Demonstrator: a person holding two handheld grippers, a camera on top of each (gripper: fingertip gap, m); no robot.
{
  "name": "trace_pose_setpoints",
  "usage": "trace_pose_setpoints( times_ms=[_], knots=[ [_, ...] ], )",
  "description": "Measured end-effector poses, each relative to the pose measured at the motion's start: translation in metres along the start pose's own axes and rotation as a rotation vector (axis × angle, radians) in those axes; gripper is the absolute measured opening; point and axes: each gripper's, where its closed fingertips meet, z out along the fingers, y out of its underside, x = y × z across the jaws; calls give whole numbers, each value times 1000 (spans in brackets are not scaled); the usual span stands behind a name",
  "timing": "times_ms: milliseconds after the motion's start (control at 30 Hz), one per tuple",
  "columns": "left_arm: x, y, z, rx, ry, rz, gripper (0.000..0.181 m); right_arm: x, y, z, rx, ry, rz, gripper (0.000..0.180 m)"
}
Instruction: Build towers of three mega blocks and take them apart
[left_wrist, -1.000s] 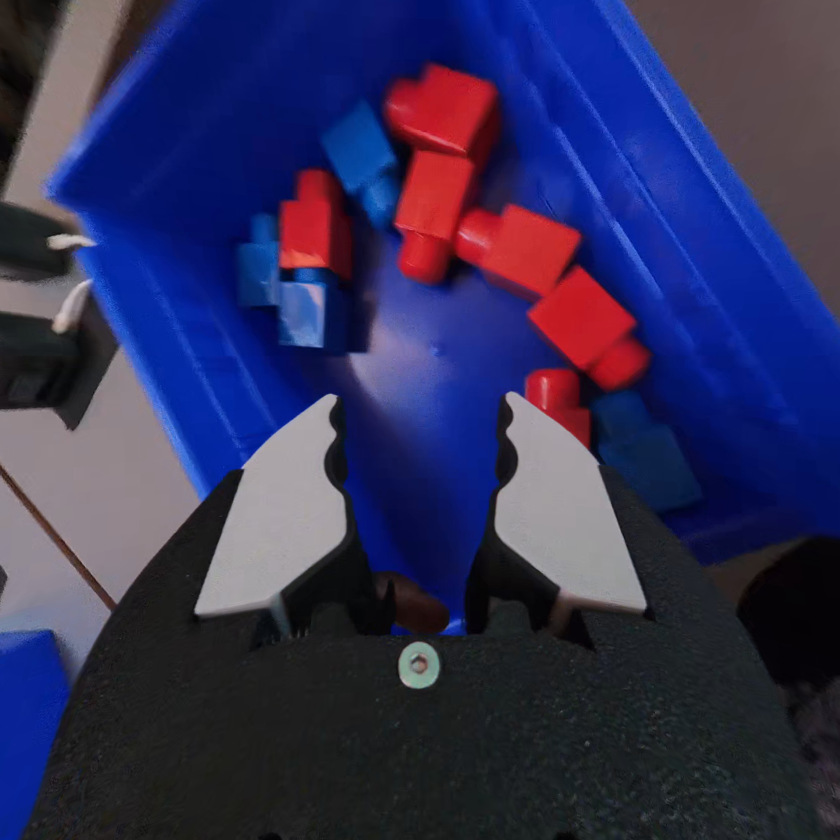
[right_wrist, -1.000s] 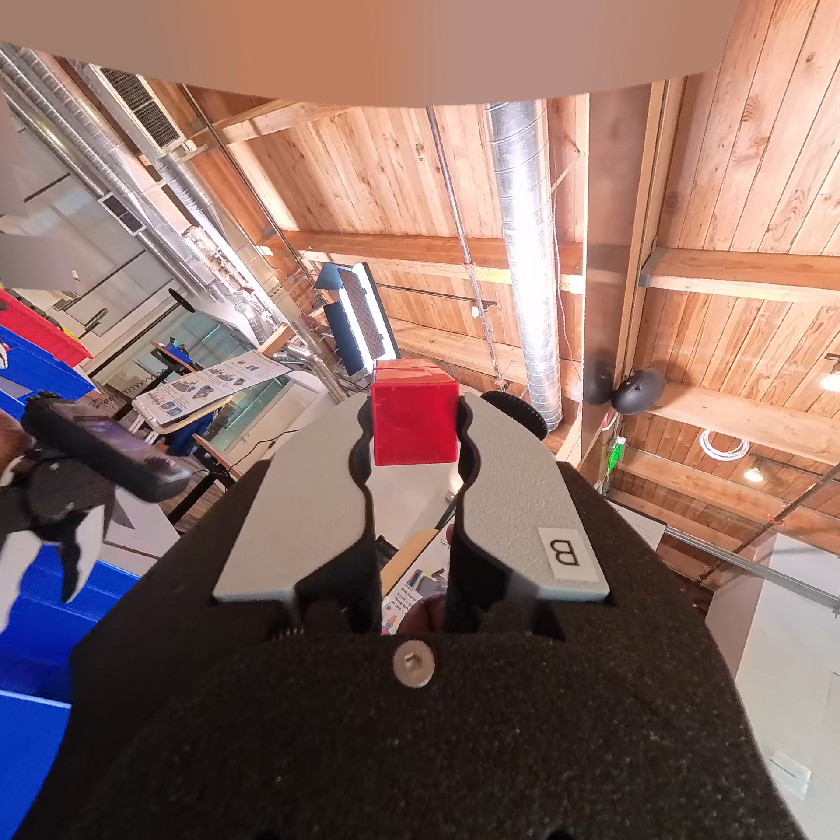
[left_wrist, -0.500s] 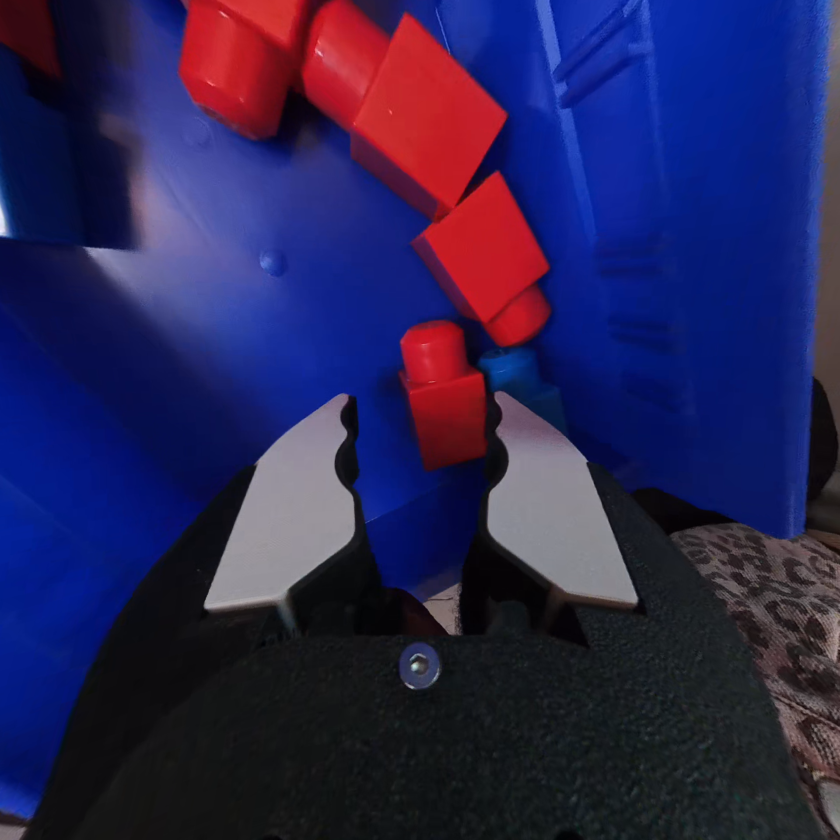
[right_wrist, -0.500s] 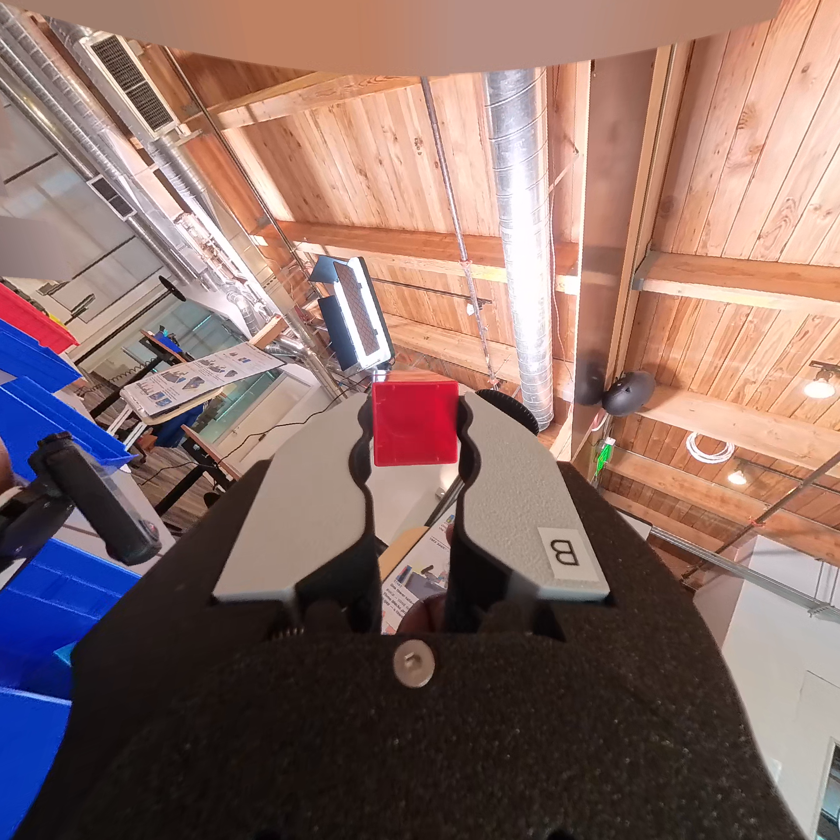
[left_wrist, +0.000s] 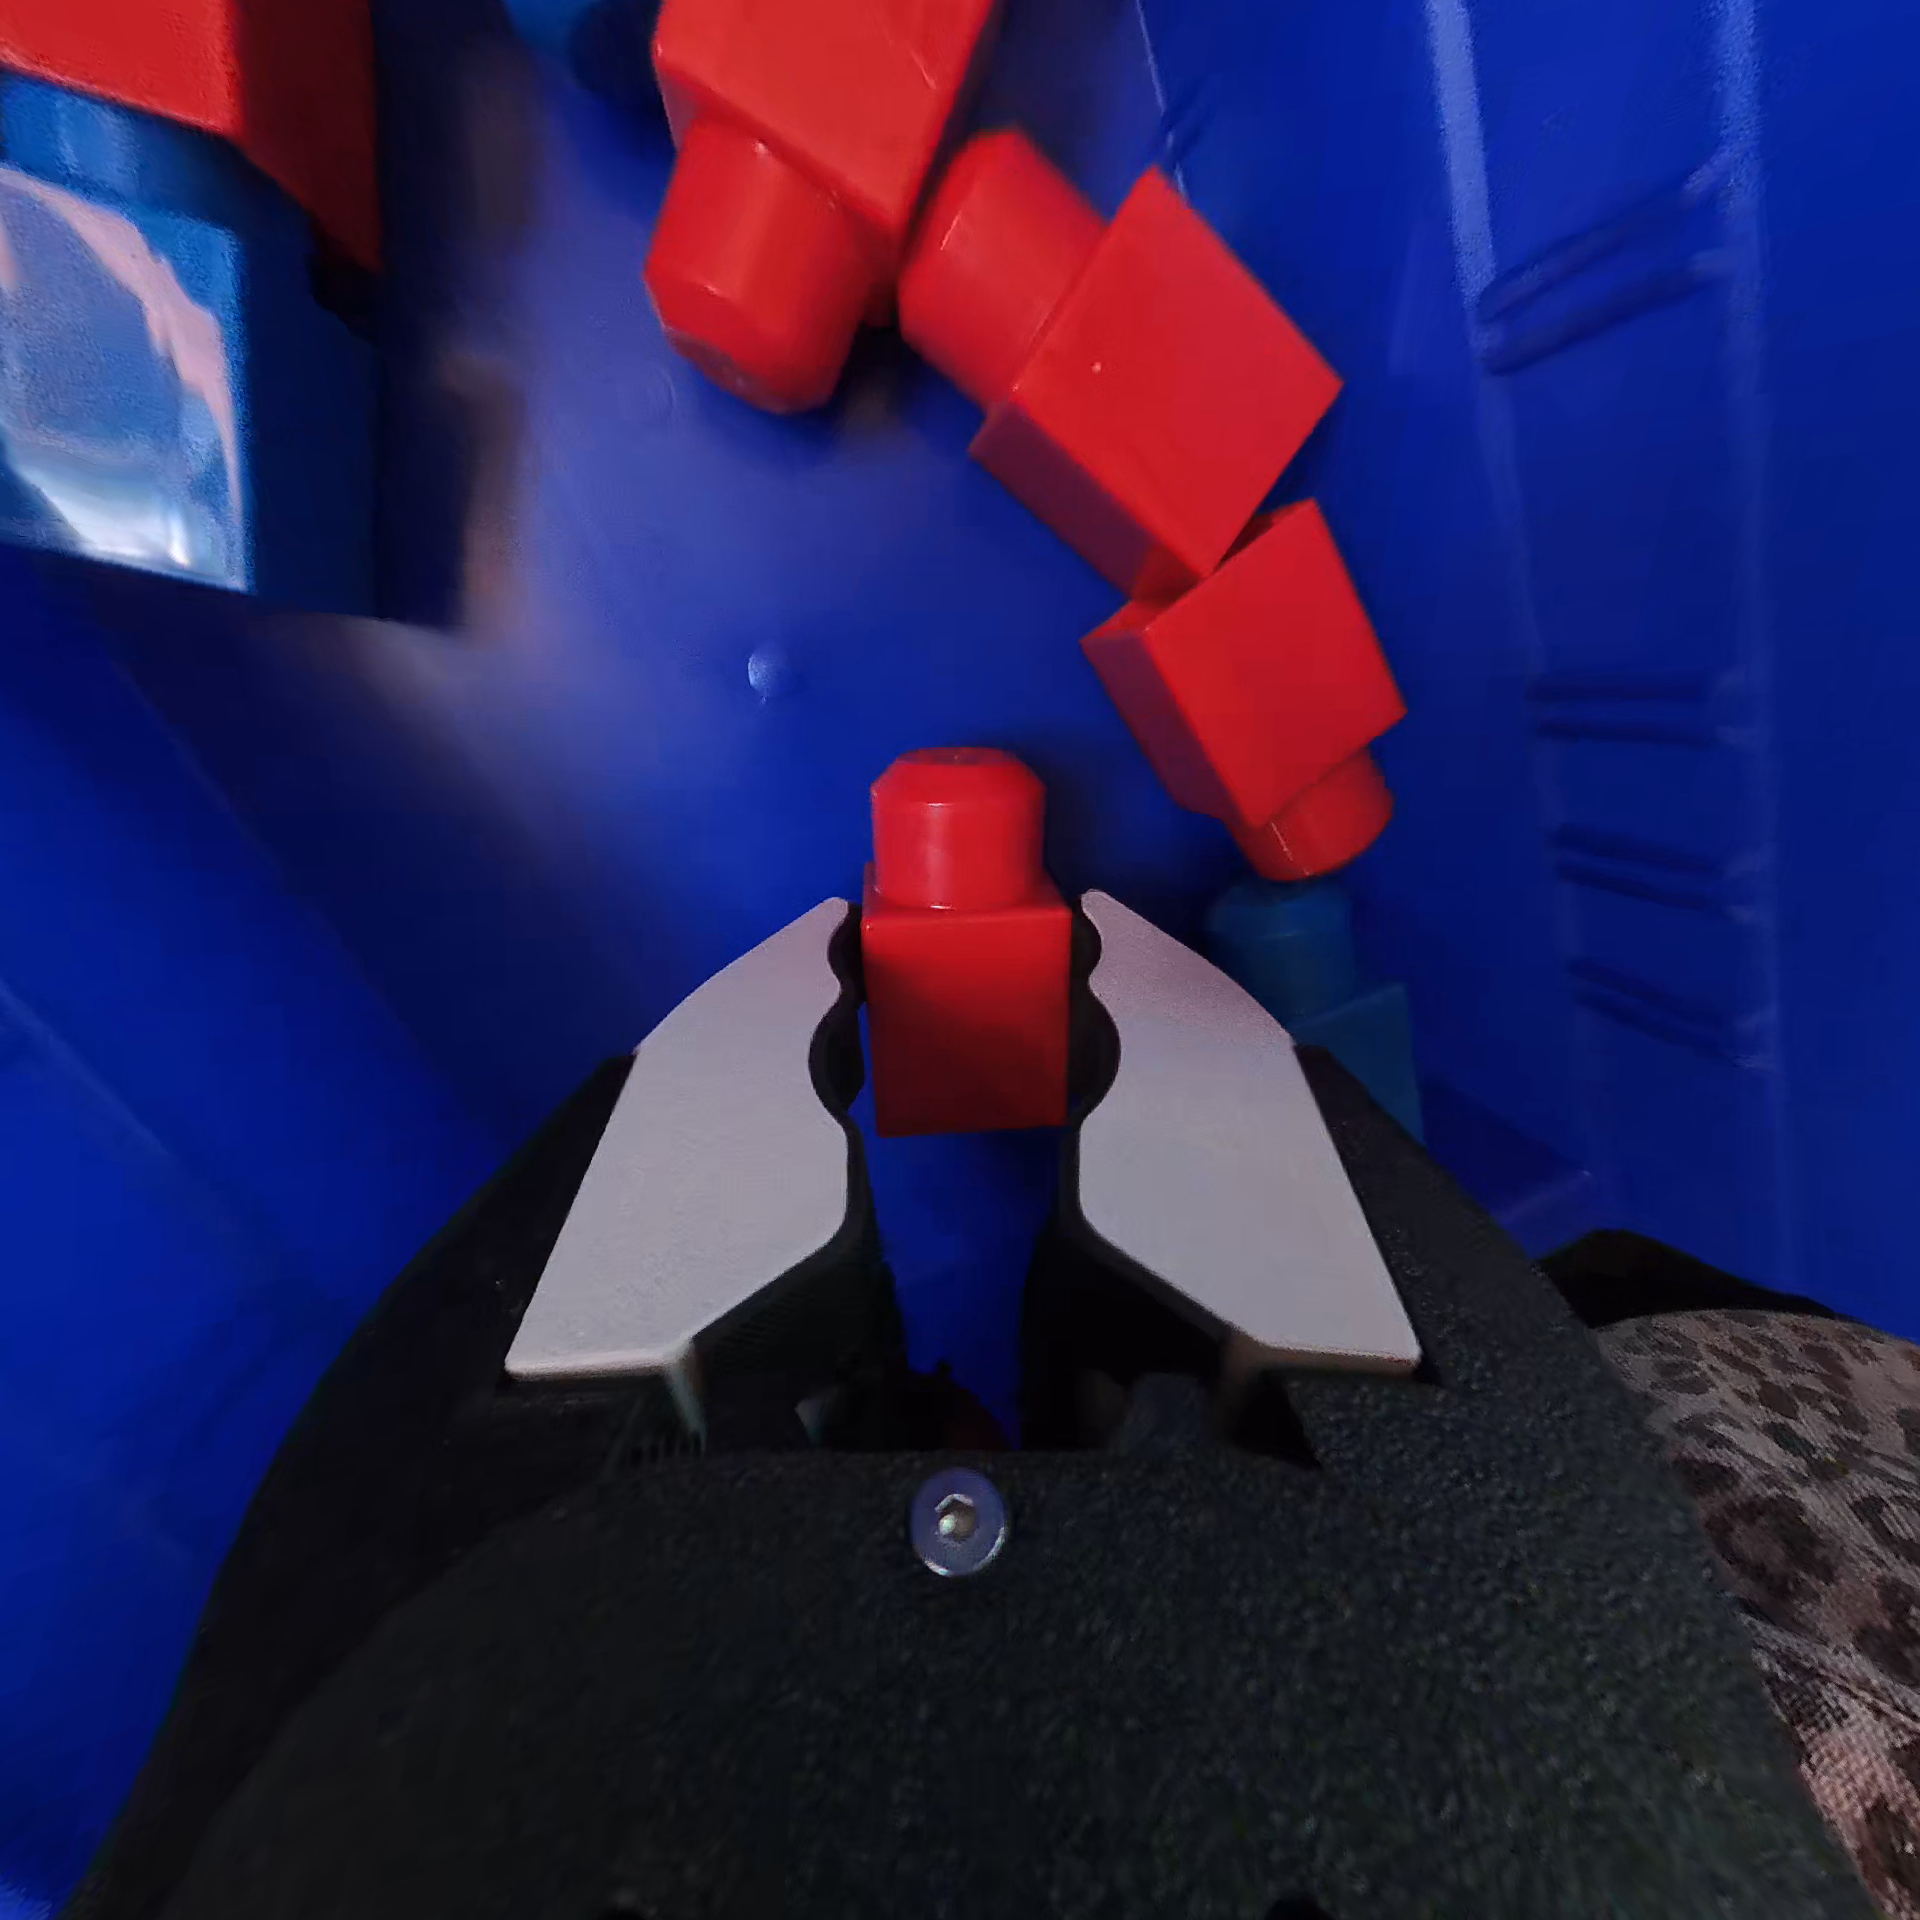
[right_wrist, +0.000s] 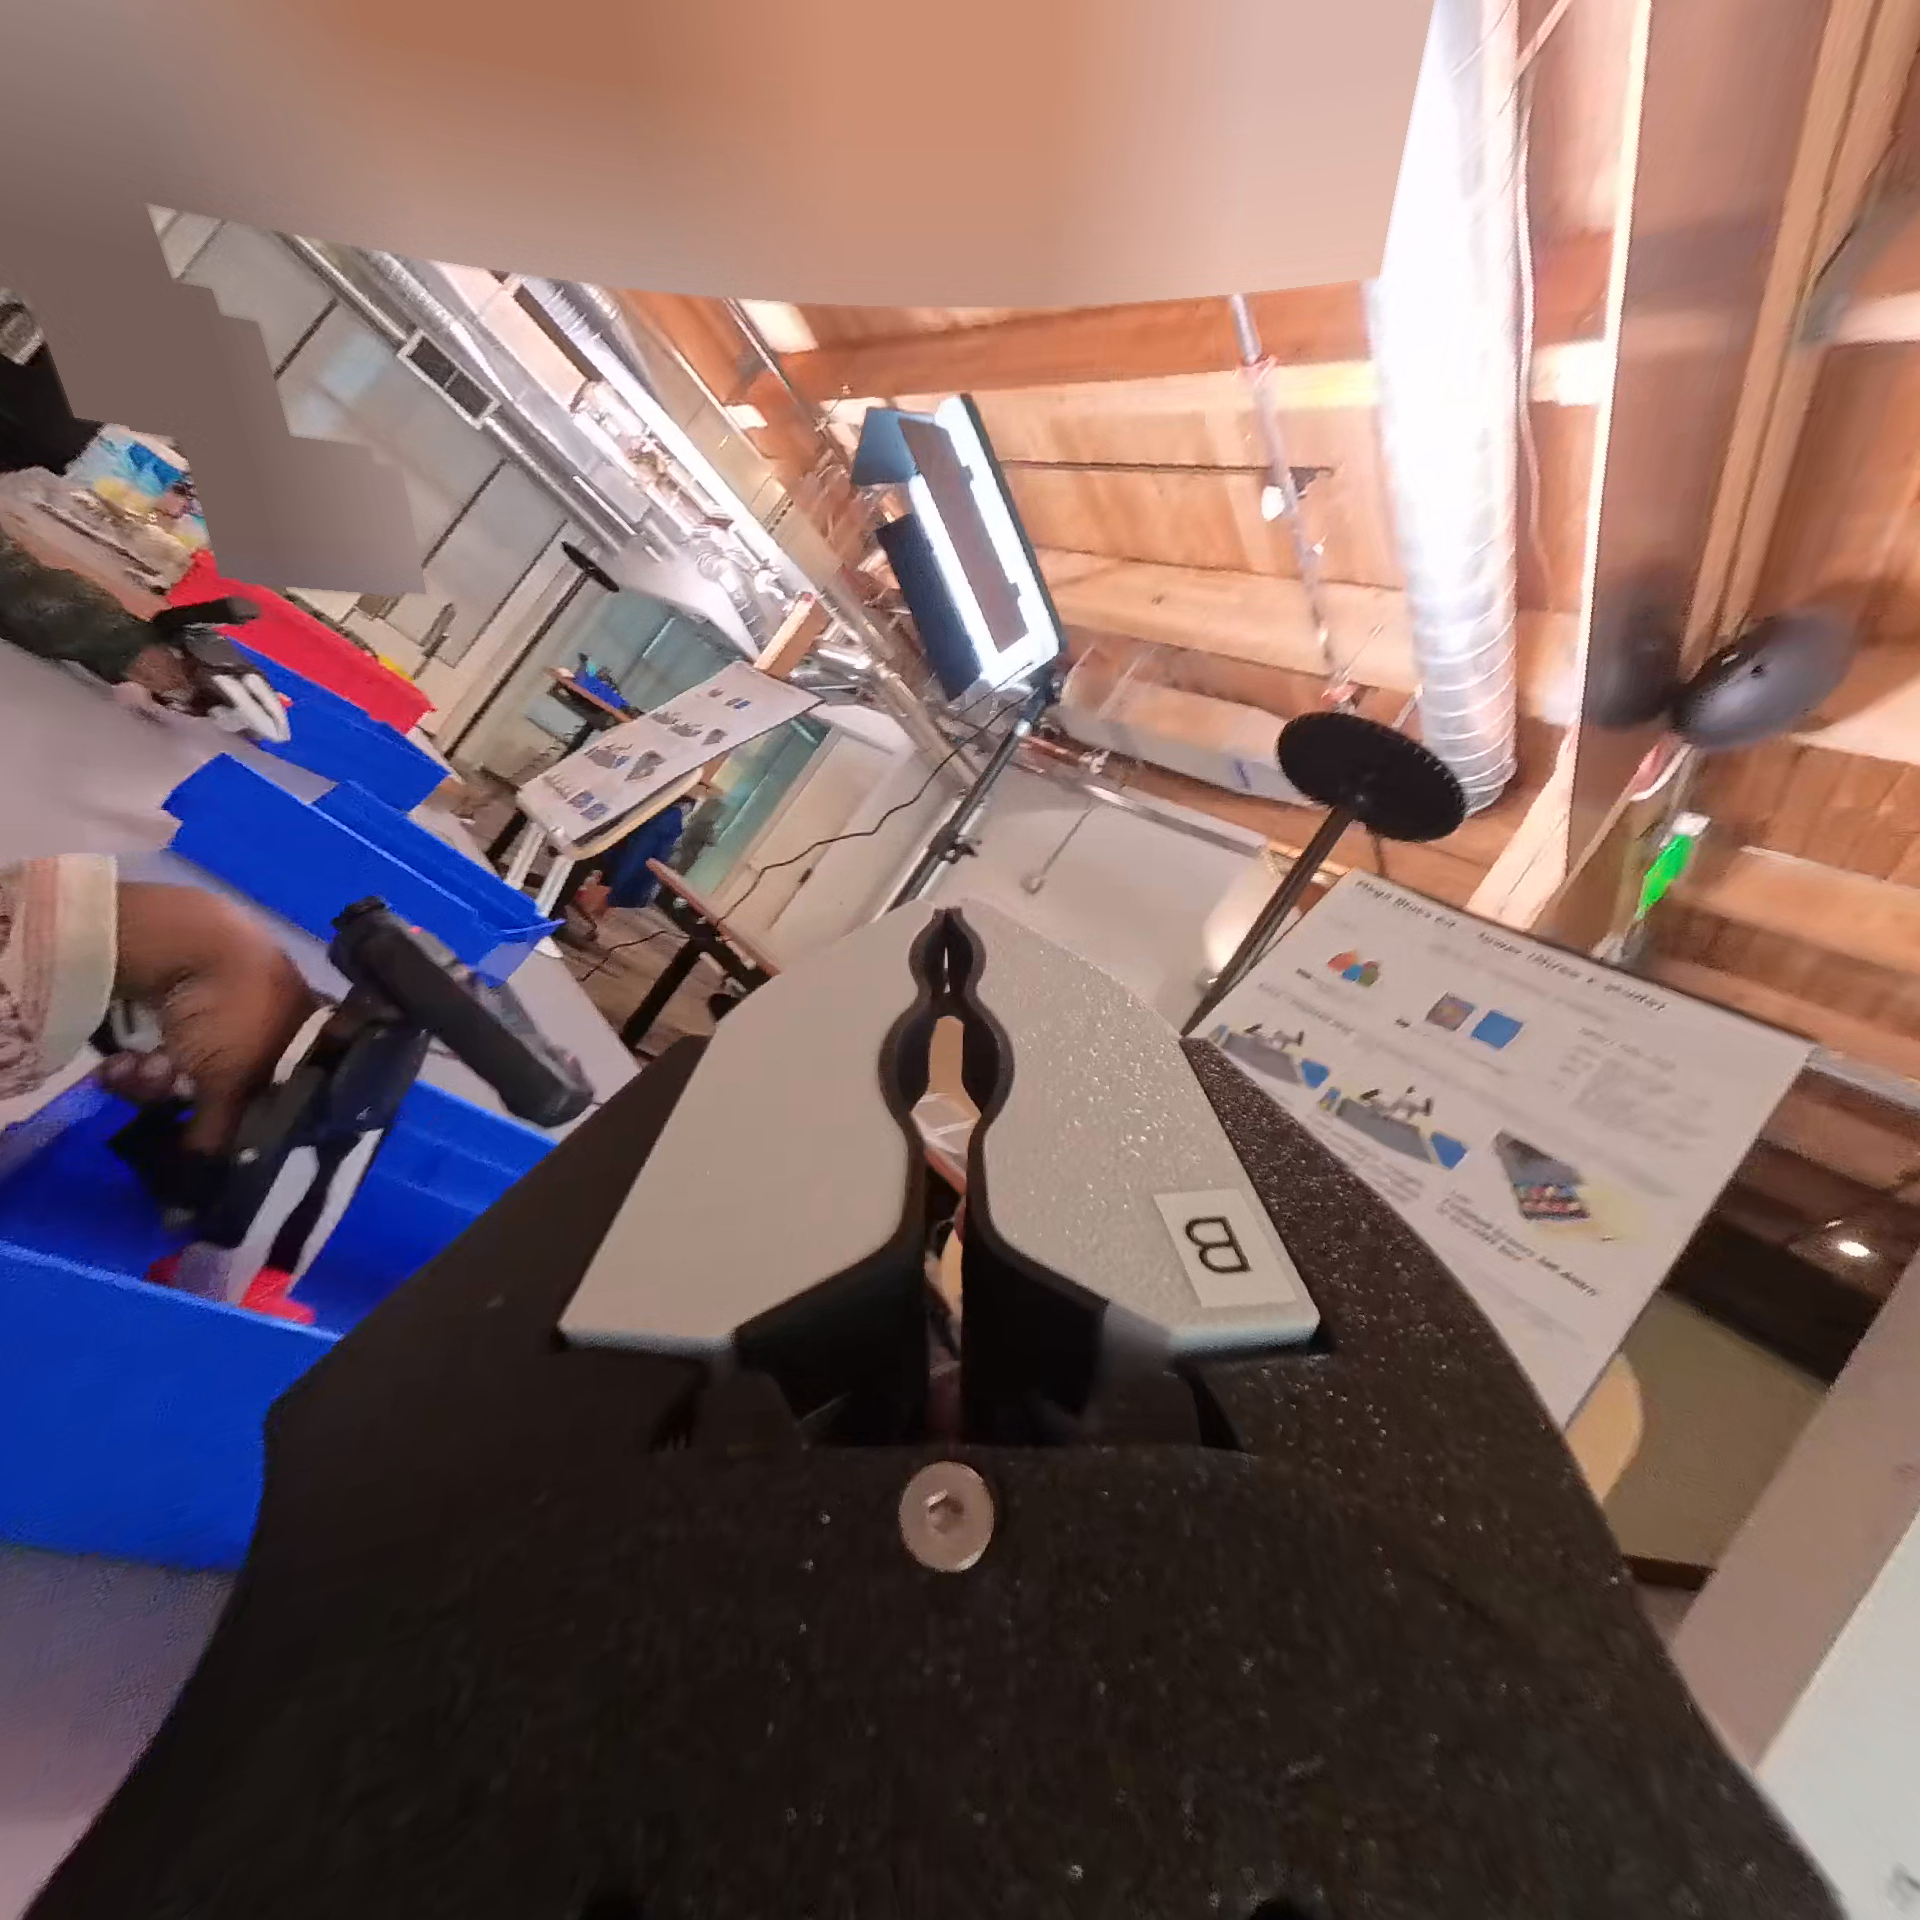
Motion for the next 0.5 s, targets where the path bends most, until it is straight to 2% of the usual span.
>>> trace_pose_setpoints(
  times_ms=[133, 267, 400, 500],
  knots=[
    [2, -22, -20, 189, -10, 54, 37, -2, 18, 1, -71, -44, 84, 0],
    [0, -63, -61, 512, -73, 84, 36, -7, 53, 0, -260, -93, 179, 1],
    [-1, -107, -134, 967, -111, 8, 36, -24, 99, -6, -502, -170, 292, 13],
    [8, -123, -196, 1320, -45, -80, 36, -41, 137, -17, -701, -224, 406, 30]
  ],
)
